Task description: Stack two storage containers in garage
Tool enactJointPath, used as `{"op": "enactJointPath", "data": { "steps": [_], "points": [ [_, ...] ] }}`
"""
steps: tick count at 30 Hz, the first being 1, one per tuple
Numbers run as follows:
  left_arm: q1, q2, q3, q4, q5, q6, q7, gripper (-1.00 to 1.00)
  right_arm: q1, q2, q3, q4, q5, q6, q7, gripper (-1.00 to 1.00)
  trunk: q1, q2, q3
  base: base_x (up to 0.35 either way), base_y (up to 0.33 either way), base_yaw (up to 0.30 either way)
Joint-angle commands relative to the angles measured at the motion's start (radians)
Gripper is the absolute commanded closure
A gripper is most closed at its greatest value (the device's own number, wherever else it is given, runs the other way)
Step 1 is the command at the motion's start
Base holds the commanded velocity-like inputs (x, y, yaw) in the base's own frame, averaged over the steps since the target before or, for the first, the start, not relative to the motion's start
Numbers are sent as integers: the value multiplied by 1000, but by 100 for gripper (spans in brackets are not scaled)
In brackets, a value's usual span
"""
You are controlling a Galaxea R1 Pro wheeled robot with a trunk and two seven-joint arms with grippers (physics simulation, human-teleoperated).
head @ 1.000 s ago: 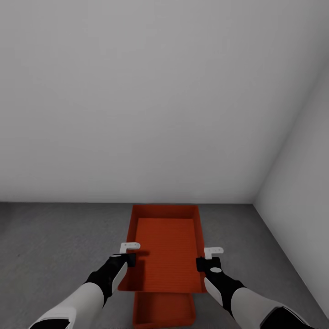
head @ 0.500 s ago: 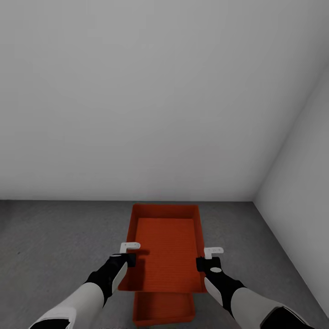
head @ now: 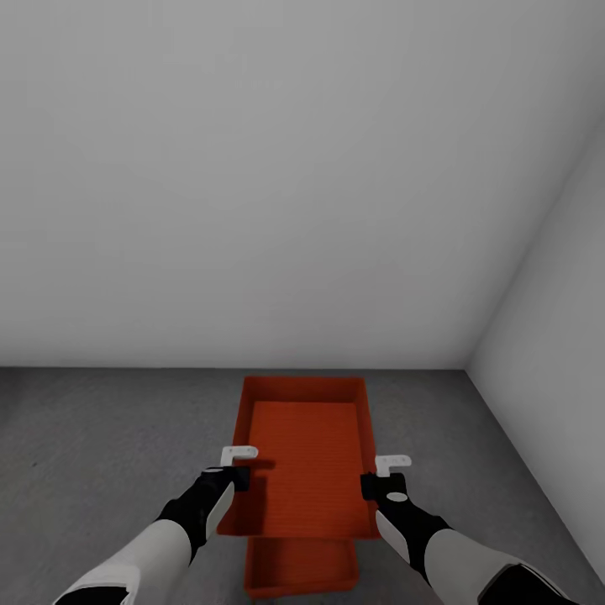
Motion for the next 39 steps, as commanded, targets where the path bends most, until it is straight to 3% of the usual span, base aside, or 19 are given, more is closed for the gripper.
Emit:
{"op": "enactJointPath", "data": {
  "steps": [1,39],
  "points": [
    [-1,0,20,-56,-21,8,4,100,-1,-1,8,13,-16,-4,-2,100,0,-2,-3,0,0,0],
    [-1,0,20,-56,-21,7,4,100,-1,-2,8,13,-16,-1,-3,100,0,-2,-64,0,0,0]
  ]
}}
